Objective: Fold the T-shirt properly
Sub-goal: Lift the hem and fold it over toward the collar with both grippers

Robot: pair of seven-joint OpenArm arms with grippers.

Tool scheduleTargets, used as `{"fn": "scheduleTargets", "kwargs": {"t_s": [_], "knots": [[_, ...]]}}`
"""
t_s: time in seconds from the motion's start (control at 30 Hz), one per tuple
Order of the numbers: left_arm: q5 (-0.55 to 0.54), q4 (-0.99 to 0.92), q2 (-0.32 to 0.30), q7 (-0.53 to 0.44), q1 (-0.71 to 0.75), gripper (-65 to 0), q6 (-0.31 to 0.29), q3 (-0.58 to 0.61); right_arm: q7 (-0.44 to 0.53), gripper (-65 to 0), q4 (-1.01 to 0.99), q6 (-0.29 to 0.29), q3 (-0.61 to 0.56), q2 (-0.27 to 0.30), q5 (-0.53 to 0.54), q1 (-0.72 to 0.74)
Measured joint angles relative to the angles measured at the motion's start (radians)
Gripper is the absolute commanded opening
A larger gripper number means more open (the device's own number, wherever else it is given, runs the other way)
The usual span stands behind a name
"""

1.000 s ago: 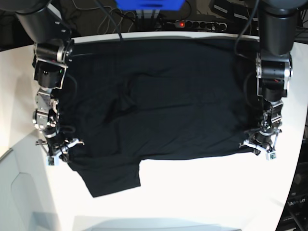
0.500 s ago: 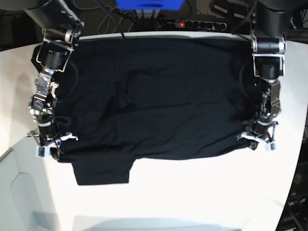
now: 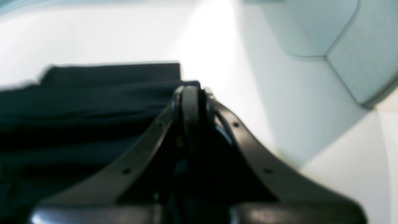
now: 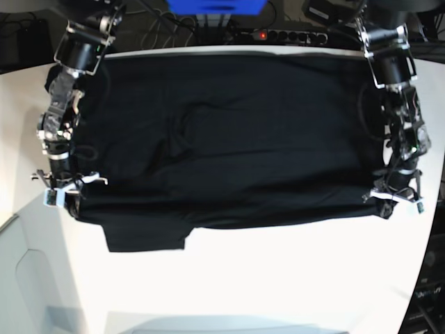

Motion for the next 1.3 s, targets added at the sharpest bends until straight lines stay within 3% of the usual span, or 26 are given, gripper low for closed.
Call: {"fn": "scheduleTargets", "kwargs": {"t_s": [0.03, 0.3, 0.43, 0.63, 1.3], "knots": [[0.006, 0.017, 0.009, 0.012, 0.008, -65.0, -0.002, -0.014, -0.023, -65.0, 0.016, 0.405, 0.0, 0.0, -0.029, -0.012], [0.007, 0.138, 0.056, 0.067, 0.146, -65.0, -0.002, -0.105, -0.017, -65.0, 0.1, 0.407, 0.015, -0.003, -0.025, -0.094], [-0.002, 0.207, 0.071, 0.061, 0.206, -65.0, -0.006, -0.144, -0.01, -65.0, 0.165, 0.452, 0.048, -0.001, -0.022, -0.131], [0.0, 0.273, 0.125, 0.066, 0.304, -65.0, -0.008, -0.233, -0.015, -65.0, 0.186, 0.474, 0.048, -0.005, -0.023, -0.217], [-0.002, 0.291, 0.179, 0.06, 0.42, -65.0, -0.009, -0.259, 0.028, -65.0, 0.186, 0.474, 0.098, -0.021, -0.022, -0.365]]}}
